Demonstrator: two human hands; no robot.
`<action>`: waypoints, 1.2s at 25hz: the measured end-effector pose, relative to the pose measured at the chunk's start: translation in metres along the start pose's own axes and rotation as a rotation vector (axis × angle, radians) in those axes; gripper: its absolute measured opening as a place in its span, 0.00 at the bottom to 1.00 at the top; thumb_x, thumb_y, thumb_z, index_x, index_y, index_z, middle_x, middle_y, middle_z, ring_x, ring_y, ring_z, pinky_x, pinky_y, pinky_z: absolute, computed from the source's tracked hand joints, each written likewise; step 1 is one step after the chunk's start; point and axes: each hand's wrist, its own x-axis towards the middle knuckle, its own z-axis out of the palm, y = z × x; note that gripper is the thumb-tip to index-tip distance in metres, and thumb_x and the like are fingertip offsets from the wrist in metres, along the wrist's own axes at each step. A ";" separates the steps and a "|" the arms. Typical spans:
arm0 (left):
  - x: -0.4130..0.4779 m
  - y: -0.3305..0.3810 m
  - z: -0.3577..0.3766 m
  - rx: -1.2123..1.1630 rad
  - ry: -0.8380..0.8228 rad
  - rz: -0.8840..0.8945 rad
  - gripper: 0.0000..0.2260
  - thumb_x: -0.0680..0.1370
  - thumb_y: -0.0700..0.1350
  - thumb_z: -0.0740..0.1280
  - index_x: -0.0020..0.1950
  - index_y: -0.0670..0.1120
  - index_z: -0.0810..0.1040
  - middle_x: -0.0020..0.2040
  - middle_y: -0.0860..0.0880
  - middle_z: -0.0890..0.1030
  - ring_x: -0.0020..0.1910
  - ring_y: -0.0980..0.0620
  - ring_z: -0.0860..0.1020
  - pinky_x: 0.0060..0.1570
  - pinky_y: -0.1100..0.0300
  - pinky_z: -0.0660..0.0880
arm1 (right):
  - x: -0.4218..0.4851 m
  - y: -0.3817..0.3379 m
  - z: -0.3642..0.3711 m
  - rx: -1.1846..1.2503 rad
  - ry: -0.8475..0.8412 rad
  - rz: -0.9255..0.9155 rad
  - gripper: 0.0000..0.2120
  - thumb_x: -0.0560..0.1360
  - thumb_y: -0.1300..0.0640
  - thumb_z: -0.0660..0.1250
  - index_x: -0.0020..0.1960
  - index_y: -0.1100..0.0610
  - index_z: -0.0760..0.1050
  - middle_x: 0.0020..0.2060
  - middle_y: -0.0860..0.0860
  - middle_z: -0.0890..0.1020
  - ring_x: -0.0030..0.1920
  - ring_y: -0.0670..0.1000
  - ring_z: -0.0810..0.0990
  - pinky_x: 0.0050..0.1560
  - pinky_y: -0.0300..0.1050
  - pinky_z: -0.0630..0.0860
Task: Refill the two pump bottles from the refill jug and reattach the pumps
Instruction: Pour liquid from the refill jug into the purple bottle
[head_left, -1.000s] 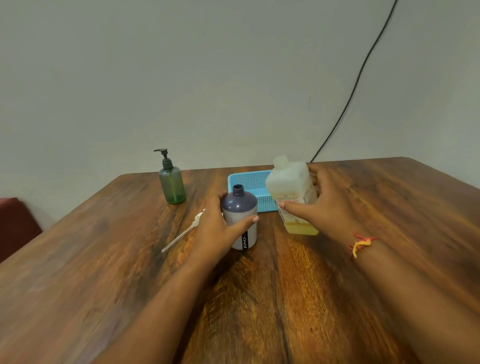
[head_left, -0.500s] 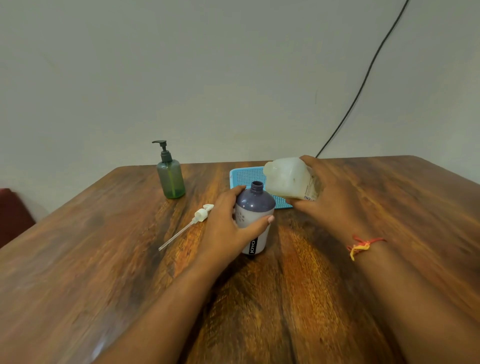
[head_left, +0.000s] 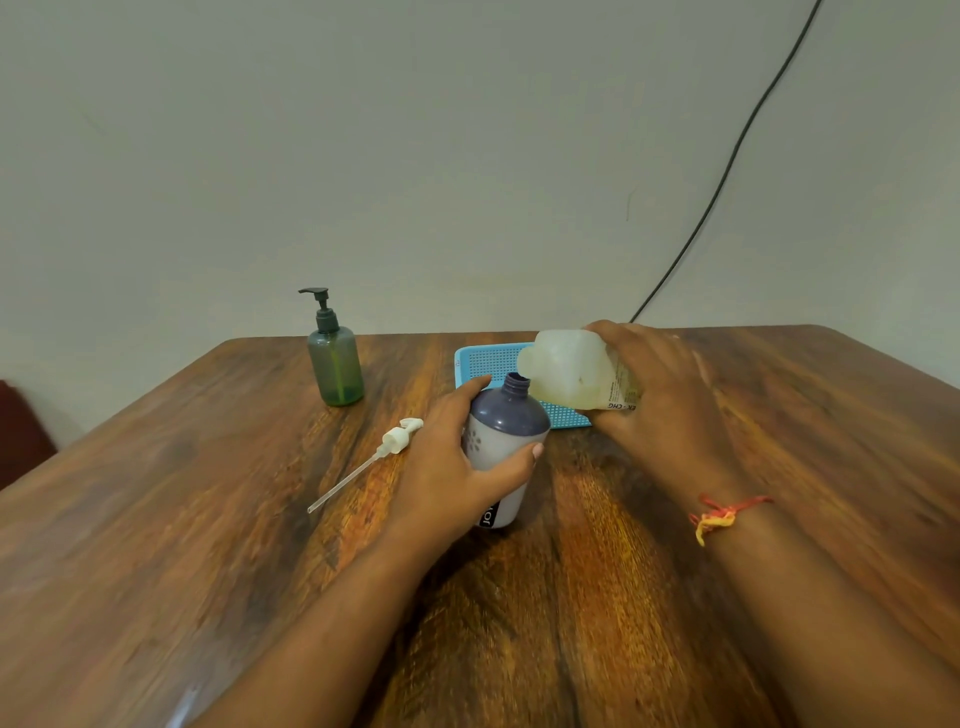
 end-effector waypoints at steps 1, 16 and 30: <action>0.000 0.001 0.000 -0.005 -0.003 -0.002 0.36 0.70 0.56 0.78 0.75 0.55 0.67 0.66 0.61 0.74 0.63 0.65 0.74 0.58 0.62 0.78 | 0.000 0.000 0.000 -0.004 0.004 -0.004 0.35 0.66 0.55 0.80 0.71 0.48 0.71 0.63 0.50 0.78 0.65 0.55 0.74 0.66 0.54 0.65; -0.003 0.004 -0.004 -0.042 -0.043 -0.016 0.36 0.71 0.53 0.78 0.76 0.54 0.67 0.65 0.61 0.74 0.61 0.65 0.75 0.55 0.67 0.78 | -0.001 -0.001 -0.003 -0.072 0.024 -0.042 0.35 0.67 0.61 0.77 0.70 0.47 0.70 0.63 0.50 0.76 0.67 0.56 0.72 0.75 0.62 0.60; -0.002 0.003 -0.004 -0.051 -0.055 -0.014 0.38 0.69 0.56 0.77 0.76 0.52 0.67 0.64 0.59 0.75 0.59 0.69 0.75 0.52 0.72 0.76 | 0.001 -0.004 -0.006 -0.104 0.036 -0.066 0.35 0.67 0.65 0.76 0.71 0.49 0.70 0.64 0.50 0.75 0.70 0.54 0.69 0.77 0.61 0.53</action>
